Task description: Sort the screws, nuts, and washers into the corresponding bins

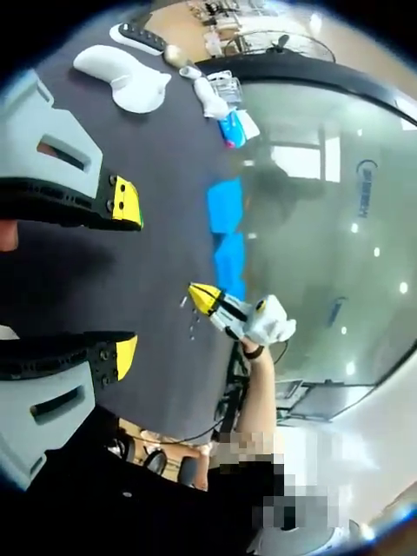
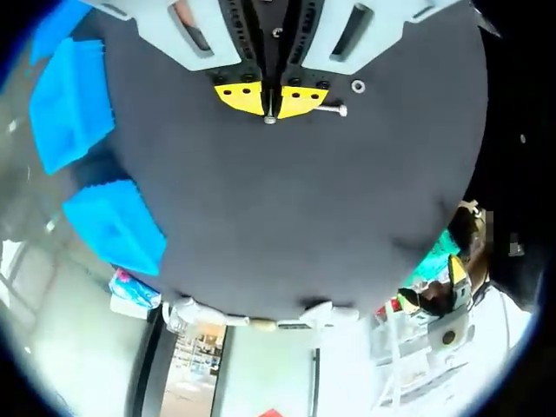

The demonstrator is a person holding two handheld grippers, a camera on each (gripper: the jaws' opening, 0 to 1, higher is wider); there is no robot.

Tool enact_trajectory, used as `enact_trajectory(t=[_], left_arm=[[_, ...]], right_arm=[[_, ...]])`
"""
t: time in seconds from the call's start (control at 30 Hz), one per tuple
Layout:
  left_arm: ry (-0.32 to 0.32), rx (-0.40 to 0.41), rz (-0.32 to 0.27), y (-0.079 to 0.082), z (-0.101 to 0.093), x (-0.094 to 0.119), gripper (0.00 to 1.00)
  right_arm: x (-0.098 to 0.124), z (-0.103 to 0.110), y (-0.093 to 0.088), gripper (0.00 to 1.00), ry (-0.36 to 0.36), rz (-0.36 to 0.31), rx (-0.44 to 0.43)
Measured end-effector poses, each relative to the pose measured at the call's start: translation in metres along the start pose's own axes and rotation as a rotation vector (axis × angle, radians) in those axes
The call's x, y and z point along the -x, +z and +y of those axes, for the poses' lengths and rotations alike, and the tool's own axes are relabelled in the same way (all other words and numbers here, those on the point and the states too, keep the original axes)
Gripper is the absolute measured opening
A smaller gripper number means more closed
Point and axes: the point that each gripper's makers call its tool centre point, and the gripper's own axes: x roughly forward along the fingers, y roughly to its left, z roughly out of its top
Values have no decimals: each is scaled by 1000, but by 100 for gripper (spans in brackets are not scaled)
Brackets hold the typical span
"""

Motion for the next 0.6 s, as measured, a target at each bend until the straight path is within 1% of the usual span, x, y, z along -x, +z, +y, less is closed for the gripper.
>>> enact_trajectory(t=[0.07,0.17,0.23,0.33,0.4,0.47,0.5,0.6], left_arm=[[2,1,-5,1,0,0,45],[8,4,-14,4,2,-1,45],[11,5,-18,5,3,-1,45],[16,8,-20,7,4,-1,45],[18,8,-24,8,5,-1,45],[24,9,-30,11,5,-1,45],[25,8,-34,12,5,-1,45],[29,6,-44,16,5,-1,45]], right_arm=[[2,1,2,1,1,-12,-13],[9,0,9,1,-20,-55,-21],[17,1,16,1,-15,-104,-48],[28,0,22,1,-40,-149,-50],[37,1,26,1,-58,-192,-66],[48,6,31,1,-60,-262,-106],[57,9,34,1,-60,-314,-136],[79,11,35,1,-104,-411,-177]])
